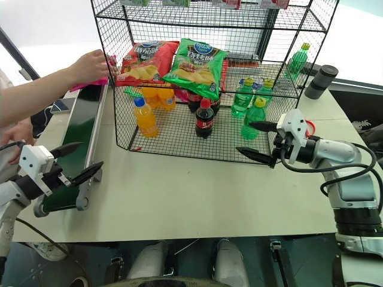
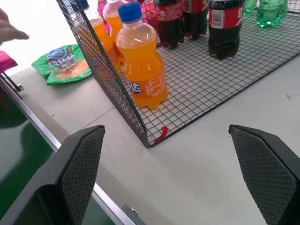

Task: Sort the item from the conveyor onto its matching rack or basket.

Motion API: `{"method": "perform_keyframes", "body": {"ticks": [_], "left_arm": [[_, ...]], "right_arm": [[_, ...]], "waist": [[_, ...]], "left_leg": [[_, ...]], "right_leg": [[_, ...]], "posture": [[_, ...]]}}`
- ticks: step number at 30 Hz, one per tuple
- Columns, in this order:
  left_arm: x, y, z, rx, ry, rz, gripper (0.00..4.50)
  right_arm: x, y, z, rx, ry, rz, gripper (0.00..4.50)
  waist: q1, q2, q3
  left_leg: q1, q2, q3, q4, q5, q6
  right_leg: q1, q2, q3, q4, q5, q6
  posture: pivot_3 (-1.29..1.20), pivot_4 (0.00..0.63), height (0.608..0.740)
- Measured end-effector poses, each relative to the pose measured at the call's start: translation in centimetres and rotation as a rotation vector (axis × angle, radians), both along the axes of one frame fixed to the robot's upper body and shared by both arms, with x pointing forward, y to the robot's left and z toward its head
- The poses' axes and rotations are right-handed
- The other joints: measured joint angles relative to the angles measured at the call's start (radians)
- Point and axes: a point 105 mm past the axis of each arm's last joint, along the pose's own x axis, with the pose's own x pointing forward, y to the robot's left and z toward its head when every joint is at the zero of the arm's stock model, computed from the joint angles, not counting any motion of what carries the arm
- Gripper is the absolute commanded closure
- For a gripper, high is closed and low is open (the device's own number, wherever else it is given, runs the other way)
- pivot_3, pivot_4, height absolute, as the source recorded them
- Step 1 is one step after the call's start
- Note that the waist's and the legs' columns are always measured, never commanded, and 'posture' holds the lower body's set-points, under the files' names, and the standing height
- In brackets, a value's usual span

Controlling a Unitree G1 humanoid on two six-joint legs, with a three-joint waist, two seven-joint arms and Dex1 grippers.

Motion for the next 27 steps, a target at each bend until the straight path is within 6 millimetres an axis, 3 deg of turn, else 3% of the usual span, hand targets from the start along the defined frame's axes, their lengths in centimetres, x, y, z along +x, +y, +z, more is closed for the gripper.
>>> {"method": "perform_keyframes", "body": {"ticks": [5, 9, 20, 27], "left_arm": [[-0.4, 0.1, -0.2, -0.003, 0.004, 0.014, 0.00], [-1.0, 0.5, -0.4, -0.007, 0.004, 0.046, 0.00], [-3.6, 2.1, -0.2, 0.161, -0.083, 0.174, 0.00], [-5.2, 3.8, -0.6, 0.441, -0.153, 0.263, 0.00]], "right_arm": [[-1.6, 4.4, 1.5, 0.152, -0.029, 0.173, 0.09], [-3.4, 7.3, 0.3, 0.219, 0.076, 0.311, 0.09], [-3.7, 9.3, -2.3, 0.210, 0.172, 0.400, 0.09], [-2.3, 9.3, -2.0, 0.203, 0.150, 0.386, 0.09]], "waist": [[-0.002, 0.000, 0.000], [0.000, -0.001, -0.001], [-0.005, -0.002, -0.001], [-0.001, -0.002, -0.001]], "left_leg": [[0.000, 0.000, 0.000, 0.000, 0.000, 0.000], [0.000, 0.000, 0.000, 0.000, 0.000, 0.000], [0.000, 0.001, 0.000, 0.000, 0.000, 0.000], [-0.001, 0.000, 0.000, 0.000, 0.000, 0.000]], "right_leg": [[0.000, 0.000, 0.000, 0.000, 0.000, 0.000], [0.000, -0.001, 0.000, 0.000, 0.000, 0.000], [-0.001, -0.001, 0.000, 0.000, 0.000, -0.001], [-0.002, -0.001, 0.000, -0.001, 0.000, -0.001]], "posture": [[0.00, 0.150, 0.740], [0.00, 0.150, 0.740], [0.00, 0.150, 0.740], [0.00, 0.150, 0.740]]}}
